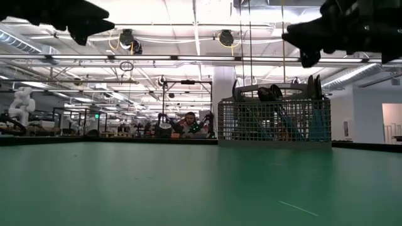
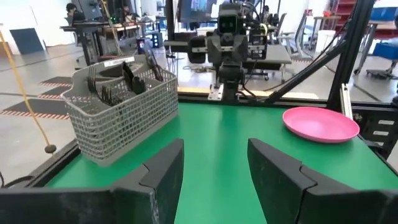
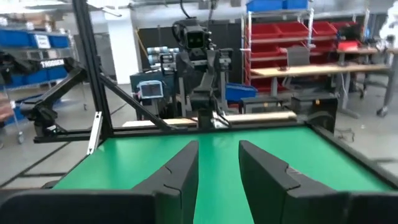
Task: Sort silverware
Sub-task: Return to Home Position
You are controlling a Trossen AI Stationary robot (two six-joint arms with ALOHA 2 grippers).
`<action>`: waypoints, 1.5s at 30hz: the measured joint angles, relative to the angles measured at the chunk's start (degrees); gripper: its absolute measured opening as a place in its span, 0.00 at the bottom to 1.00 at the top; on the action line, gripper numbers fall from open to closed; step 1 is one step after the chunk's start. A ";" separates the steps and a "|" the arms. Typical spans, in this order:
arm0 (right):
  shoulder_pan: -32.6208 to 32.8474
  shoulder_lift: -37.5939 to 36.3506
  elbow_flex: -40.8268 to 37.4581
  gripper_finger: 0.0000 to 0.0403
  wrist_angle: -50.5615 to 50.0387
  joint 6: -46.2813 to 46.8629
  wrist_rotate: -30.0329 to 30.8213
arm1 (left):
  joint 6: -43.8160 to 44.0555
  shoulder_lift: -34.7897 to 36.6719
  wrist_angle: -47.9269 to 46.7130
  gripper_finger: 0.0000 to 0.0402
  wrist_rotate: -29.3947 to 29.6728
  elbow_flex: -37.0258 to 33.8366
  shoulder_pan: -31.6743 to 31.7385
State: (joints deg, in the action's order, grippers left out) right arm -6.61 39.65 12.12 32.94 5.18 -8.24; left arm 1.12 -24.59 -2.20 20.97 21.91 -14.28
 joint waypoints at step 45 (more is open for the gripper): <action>2.27 2.49 -5.20 0.25 4.58 7.15 -6.43 | 4.36 20.75 9.11 0.45 -4.28 -19.93 0.02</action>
State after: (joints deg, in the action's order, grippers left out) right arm -4.34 42.14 6.92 37.52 12.33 -14.67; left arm 5.48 -3.84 6.92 16.69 1.98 -14.26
